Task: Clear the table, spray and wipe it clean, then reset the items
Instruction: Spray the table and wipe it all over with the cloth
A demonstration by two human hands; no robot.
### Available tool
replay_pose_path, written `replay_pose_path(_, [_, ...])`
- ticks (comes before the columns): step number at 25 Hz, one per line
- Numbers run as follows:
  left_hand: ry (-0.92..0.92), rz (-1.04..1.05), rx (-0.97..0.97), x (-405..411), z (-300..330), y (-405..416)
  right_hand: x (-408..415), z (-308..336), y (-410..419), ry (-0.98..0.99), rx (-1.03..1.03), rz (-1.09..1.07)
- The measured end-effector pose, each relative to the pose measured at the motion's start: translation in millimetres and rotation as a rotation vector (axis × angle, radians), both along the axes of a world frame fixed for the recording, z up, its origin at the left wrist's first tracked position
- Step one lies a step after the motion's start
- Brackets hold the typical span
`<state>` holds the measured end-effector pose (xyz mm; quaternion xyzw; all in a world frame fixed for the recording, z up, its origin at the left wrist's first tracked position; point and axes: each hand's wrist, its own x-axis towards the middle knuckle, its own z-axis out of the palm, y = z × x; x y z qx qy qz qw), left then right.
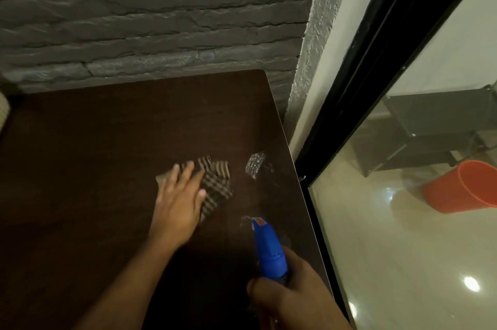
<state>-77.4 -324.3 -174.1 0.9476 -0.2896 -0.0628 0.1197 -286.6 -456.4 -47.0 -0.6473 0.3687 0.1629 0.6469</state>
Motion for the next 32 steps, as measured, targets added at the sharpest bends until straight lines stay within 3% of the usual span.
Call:
replay_pose_path(3, [0.054,0.178,0.084,94,-6,-44,7,-11,1,-0.004,-0.018,0.024])
replay_pose_path(5, [0.119,0.180,0.129,102,-8,-53,1,-17,3,0.003,-0.059,-0.013])
replay_pose_path(11, [0.052,0.020,-0.011,-47,-6,-2,-26,-15,-17,0.080,-0.094,-0.223])
replay_pose_path(16, [0.005,0.160,0.083,-120,-16,31,-32,-17,-25,0.057,-0.016,-0.188])
replay_pose_path(17, [0.011,0.095,0.068,-131,-12,25,-33,-16,-26,0.039,-0.003,-0.203])
replay_pose_path(20, [0.033,-0.456,0.055,-148,-3,-6,-34,-9,-30,-0.020,-0.009,-0.289])
replay_pose_path(22, [0.044,-0.626,0.039,-121,3,-33,-33,-5,-34,-0.054,-0.046,-0.299])
replay_pose_path(26, [0.056,-0.317,0.007,-51,-2,-56,-30,3,-37,-0.099,-0.076,-0.272])
replay_pose_path(28, [0.014,-0.209,0.034,-58,-8,-35,-30,5,-37,-0.106,-0.068,-0.266])
replay_pose_path(30, [-0.038,-0.226,0.039,-93,-10,-6,-30,4,-37,-0.106,-0.011,-0.258])
replay_pose_path(32, [-0.006,-0.437,0.051,-121,-8,11,-28,0,-36,-0.088,0.022,-0.232])
